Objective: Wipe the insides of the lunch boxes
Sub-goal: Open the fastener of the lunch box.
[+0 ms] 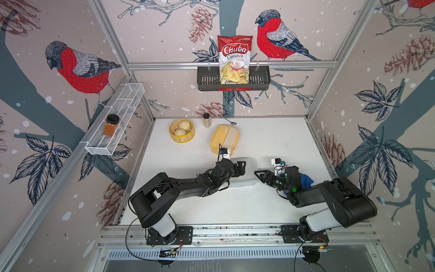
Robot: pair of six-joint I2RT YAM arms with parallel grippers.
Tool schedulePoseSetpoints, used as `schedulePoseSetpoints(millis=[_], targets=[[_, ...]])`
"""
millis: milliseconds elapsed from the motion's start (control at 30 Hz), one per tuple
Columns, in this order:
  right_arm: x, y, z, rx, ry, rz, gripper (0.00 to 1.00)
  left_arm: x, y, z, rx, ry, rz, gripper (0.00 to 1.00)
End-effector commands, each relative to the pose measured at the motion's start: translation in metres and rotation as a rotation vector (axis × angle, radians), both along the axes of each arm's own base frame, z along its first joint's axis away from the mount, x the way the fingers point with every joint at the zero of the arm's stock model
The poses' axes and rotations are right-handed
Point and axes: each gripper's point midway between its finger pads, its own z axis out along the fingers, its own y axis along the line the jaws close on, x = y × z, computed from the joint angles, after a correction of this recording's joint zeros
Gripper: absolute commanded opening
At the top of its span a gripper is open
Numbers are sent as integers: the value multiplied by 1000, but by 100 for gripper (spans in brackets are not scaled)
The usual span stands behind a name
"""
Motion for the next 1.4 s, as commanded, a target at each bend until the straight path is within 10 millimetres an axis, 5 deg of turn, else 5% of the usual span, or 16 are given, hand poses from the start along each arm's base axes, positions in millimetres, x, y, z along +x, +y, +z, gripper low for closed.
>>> schedulePoseSetpoints(millis=[0, 567, 1000, 1367], targets=[[2, 7, 16, 94, -29, 26, 72, -23, 19, -51, 146, 160, -18, 89], [10, 11, 36, 350, -39, 58, 59, -23, 22, -60, 180, 146, -26, 89], [16, 17, 42, 366, -59, 104, 54, -19, 19, -65, 205, 117, -44, 89], [13, 19, 49, 385, -54, 135, 31, -19, 20, -74, 220, 107, -55, 88]])
